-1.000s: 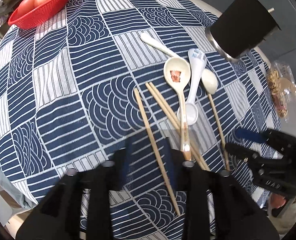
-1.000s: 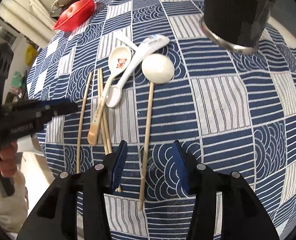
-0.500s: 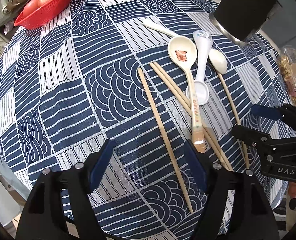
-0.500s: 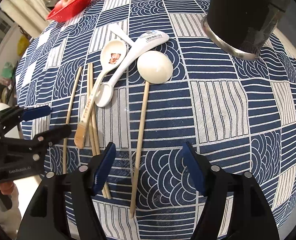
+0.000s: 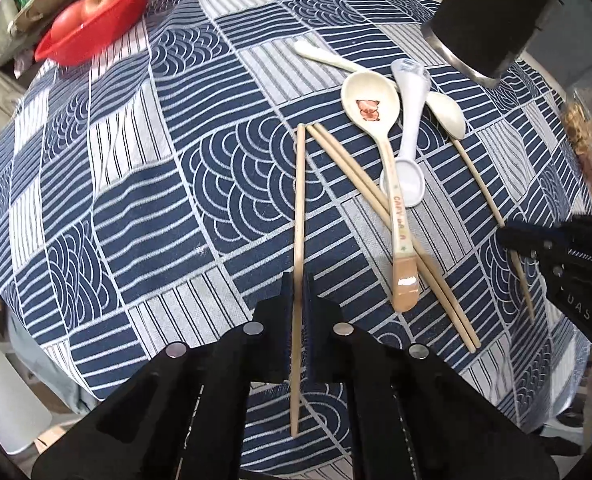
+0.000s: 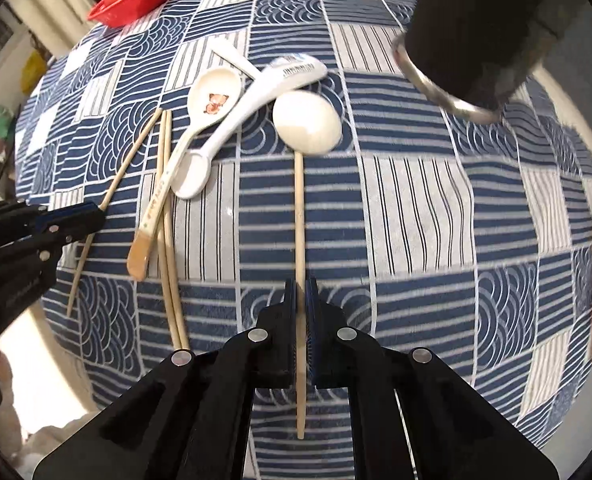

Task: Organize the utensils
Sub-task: 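Lift the left tool's chopstick over the black cup while the right tool carries its chopstick there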

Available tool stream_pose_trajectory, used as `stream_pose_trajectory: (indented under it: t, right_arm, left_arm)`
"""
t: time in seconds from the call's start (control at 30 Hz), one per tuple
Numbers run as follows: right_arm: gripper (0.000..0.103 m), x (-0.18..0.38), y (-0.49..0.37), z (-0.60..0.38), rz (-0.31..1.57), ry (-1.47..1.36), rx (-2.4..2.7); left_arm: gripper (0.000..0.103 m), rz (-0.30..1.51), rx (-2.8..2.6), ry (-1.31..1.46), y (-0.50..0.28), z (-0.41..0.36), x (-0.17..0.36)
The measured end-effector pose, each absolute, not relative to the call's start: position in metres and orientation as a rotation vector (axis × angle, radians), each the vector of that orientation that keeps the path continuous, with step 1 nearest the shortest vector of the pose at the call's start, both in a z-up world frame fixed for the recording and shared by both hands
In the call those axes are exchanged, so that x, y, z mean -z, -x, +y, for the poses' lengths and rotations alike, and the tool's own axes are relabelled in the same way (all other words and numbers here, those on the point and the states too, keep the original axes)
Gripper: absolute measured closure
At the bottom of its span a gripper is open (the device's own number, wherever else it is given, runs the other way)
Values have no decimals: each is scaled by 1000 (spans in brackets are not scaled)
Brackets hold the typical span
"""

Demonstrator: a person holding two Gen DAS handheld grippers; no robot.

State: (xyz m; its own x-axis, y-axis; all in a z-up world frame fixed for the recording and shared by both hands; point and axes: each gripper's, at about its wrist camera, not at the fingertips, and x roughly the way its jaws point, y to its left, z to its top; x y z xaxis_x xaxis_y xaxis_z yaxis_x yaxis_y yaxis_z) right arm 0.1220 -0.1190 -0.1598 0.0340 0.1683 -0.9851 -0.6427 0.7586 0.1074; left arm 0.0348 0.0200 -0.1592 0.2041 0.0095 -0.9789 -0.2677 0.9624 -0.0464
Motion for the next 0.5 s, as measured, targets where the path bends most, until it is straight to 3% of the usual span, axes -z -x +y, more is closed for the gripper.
stream_pose_trajectory:
  t: [0.5]
  right_arm:
    - [98, 137, -104, -201, 1417, 218, -553]
  left_arm:
    - [98, 1388, -202, 199, 18, 60, 148]
